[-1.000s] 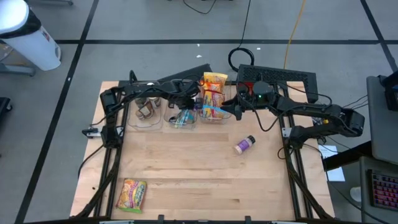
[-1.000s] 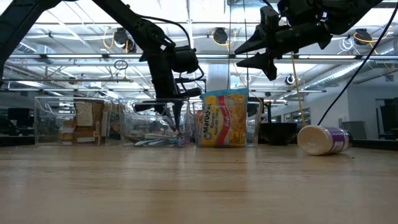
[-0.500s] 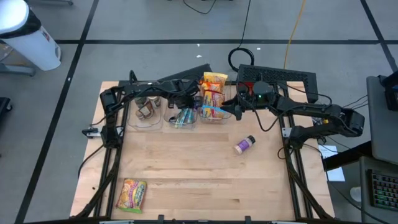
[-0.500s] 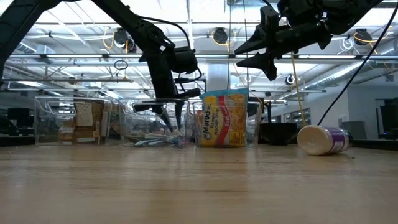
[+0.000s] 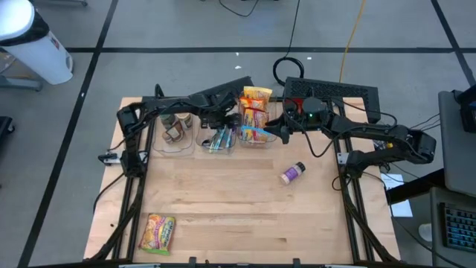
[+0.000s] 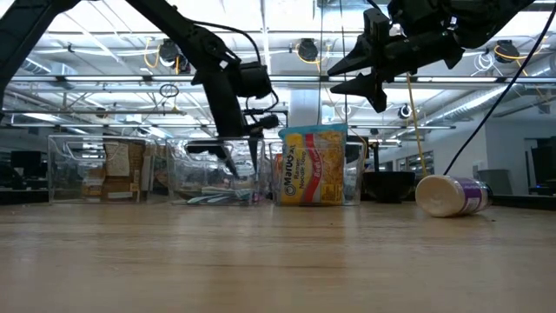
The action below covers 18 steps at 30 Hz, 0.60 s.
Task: Pick & Place Food Item
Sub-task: Put the green noodle pack into the right transparent bin
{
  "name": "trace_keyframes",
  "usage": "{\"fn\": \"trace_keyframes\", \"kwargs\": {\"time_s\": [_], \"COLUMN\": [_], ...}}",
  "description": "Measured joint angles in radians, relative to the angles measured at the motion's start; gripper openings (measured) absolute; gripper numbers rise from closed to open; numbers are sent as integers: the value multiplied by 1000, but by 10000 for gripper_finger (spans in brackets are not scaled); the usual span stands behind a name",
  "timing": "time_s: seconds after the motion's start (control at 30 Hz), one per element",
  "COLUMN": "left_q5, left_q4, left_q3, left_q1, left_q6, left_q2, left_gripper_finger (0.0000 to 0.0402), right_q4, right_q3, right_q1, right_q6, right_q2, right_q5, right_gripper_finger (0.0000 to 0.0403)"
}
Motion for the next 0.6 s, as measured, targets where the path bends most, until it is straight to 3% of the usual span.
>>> {"fn": "trace_keyframes", "kwargs": {"time_s": [0.3, 0.6], "left_q5": [22, 16], "left_q4": [-4, 108], "left_q3": [0, 0], "left_q1": [30, -58], "left_q6": [-6, 169], "left_q2": [-223, -573], "left_gripper_finger": [169, 154], "right_q4": [0, -4], "right_q3": [0, 0], "right_q1": [0, 2], "right_q6": [0, 1], "right_q2": [0, 0], "right_q5": [0, -1], "right_gripper_finger": [169, 169]}}
